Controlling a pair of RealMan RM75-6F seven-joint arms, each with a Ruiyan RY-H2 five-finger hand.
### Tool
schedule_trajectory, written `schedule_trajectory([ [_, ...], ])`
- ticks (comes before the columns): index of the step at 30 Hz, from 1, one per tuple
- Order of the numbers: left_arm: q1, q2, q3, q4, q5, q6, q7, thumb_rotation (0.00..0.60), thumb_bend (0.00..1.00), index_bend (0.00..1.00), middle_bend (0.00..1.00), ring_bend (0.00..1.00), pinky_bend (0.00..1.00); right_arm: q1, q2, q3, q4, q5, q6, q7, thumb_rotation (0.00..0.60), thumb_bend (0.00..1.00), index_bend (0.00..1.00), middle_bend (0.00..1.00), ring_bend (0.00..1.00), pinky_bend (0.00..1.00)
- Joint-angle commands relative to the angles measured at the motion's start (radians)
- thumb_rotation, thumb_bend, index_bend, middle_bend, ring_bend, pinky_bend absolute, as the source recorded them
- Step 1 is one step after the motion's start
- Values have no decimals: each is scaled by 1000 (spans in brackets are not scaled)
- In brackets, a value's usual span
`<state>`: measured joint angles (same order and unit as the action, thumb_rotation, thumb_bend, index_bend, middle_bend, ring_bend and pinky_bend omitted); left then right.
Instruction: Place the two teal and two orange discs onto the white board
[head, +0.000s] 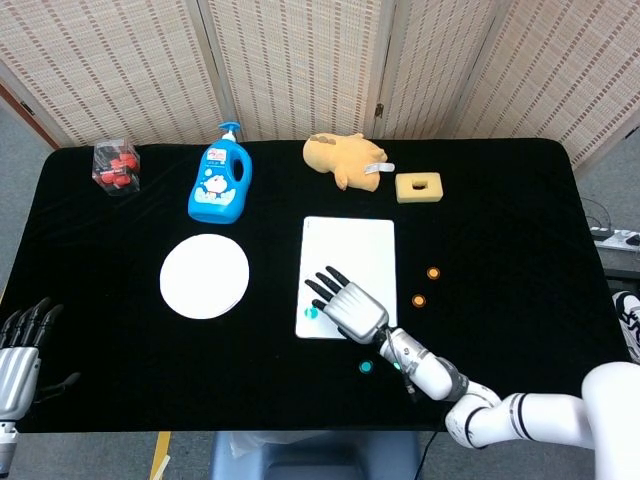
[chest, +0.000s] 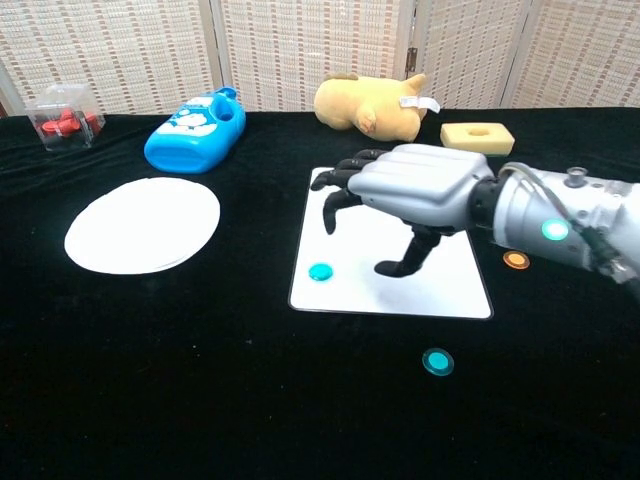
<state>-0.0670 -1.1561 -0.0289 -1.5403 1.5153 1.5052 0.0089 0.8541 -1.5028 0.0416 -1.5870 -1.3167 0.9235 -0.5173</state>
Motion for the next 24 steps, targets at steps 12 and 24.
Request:
schedule_trajectory([
  [12, 3, 13, 5, -36, 15, 13, 24, 600, 134, 17, 0, 80, 0, -185, 71, -227, 67, -344, 167, 189, 600, 243, 368, 61, 0, 0],
  [24, 13, 21, 11, -45, 15, 20, 26, 600, 135, 14, 0, 80, 0, -195, -9, -210, 163, -381, 125, 189, 600, 242, 372, 60, 0, 0],
])
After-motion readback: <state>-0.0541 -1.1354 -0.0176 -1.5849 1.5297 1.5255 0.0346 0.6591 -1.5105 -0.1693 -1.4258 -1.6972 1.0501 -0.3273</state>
